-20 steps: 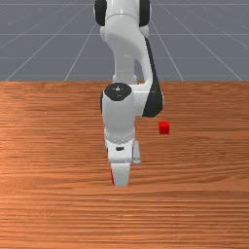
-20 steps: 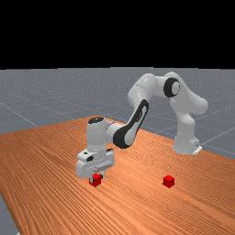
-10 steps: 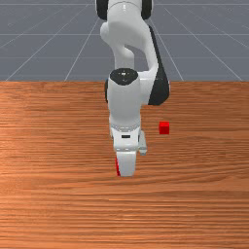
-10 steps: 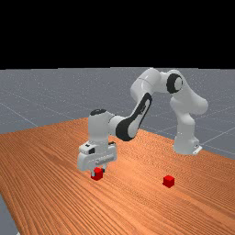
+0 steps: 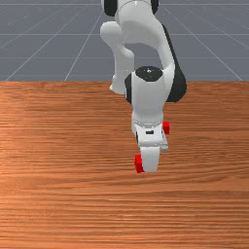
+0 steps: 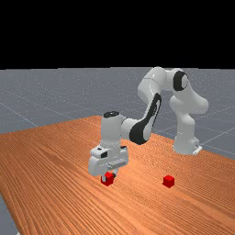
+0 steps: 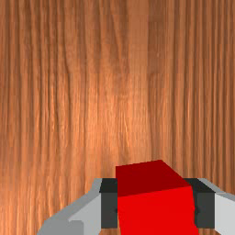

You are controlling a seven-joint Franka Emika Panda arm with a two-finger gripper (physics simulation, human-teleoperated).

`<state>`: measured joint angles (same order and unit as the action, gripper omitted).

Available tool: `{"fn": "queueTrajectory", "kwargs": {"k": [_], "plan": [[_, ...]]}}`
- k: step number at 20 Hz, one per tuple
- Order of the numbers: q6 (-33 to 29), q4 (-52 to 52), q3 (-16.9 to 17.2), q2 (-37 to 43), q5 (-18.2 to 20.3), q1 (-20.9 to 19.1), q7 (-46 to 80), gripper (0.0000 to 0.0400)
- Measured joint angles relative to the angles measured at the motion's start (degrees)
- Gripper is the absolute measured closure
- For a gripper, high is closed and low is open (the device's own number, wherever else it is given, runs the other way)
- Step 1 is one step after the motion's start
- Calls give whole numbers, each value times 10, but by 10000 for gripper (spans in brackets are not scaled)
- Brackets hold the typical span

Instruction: Stack all the cube

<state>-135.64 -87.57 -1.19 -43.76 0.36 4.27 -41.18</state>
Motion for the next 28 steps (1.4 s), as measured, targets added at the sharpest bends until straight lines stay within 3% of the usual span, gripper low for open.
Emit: {"fn": "queueTrajectory", "kwargs": {"k": [6, 9, 11, 14, 15, 19, 22, 28], "plan": [[27, -9, -5, 7, 0, 16, 15, 201], [-21, -82, -1, 46, 1, 21, 31, 201], [-84, -148, -1, 78, -4, 22, 25, 201], [-79, -217, 19, 121, -33, 45, 59, 201], [-105, -264, -12, 147, -8, 18, -4, 201], [-166, -385, -6, 215, -7, 32, 34, 201], [-143, -372, -9, 209, -6, 40, 44, 201], [-170, -422, -11, 237, -7, 43, 45, 201]]}}
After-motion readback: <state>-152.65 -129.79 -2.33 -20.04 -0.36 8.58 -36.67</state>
